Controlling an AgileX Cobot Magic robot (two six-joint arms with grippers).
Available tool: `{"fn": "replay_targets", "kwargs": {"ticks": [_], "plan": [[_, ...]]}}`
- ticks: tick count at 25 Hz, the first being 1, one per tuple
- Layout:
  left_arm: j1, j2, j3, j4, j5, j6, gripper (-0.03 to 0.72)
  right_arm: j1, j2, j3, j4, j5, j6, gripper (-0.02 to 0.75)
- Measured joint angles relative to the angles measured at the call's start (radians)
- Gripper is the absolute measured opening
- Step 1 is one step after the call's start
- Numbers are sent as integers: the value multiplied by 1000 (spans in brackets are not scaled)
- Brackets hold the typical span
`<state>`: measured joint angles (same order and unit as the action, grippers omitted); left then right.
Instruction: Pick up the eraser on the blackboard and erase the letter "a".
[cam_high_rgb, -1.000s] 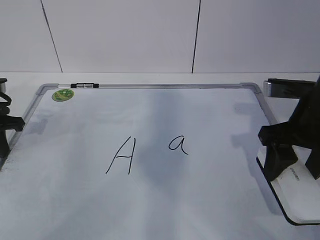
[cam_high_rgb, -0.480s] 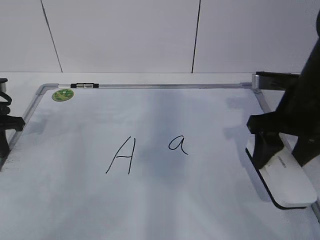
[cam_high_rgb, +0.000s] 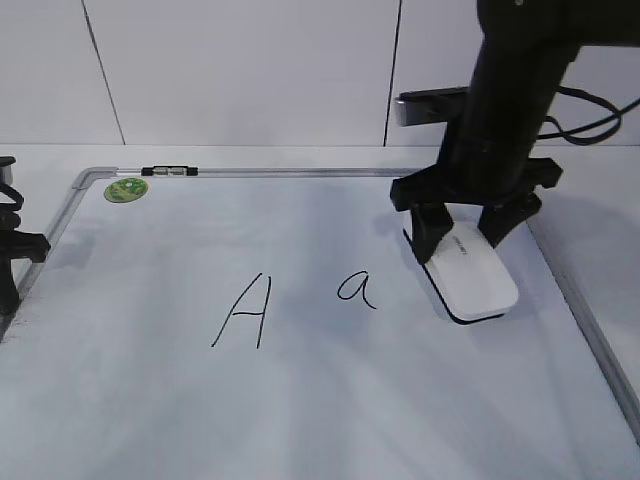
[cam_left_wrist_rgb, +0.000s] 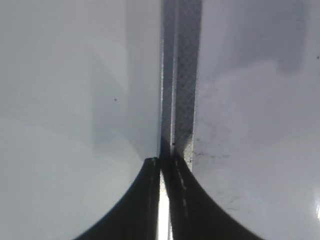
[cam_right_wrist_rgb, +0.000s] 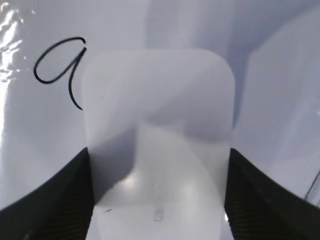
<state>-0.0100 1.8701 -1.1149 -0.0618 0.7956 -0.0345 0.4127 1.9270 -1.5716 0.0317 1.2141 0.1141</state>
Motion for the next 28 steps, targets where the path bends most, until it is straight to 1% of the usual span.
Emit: {"fn": "replay_targets", "kwargs": {"ticks": [4,10,19,28], "plan": [[0,0,0,0,0,0,14,47,69,-75,-17,0,9,560],[0,0,0,0,0,0,14,89,137,-91,-32,2,11,560],[0,0,0,0,2,0,14,93,199,-116,-32,2,13,560],[0,0,-1,0,2,0,14,93,249,-184,-20,8,9,559]]}}
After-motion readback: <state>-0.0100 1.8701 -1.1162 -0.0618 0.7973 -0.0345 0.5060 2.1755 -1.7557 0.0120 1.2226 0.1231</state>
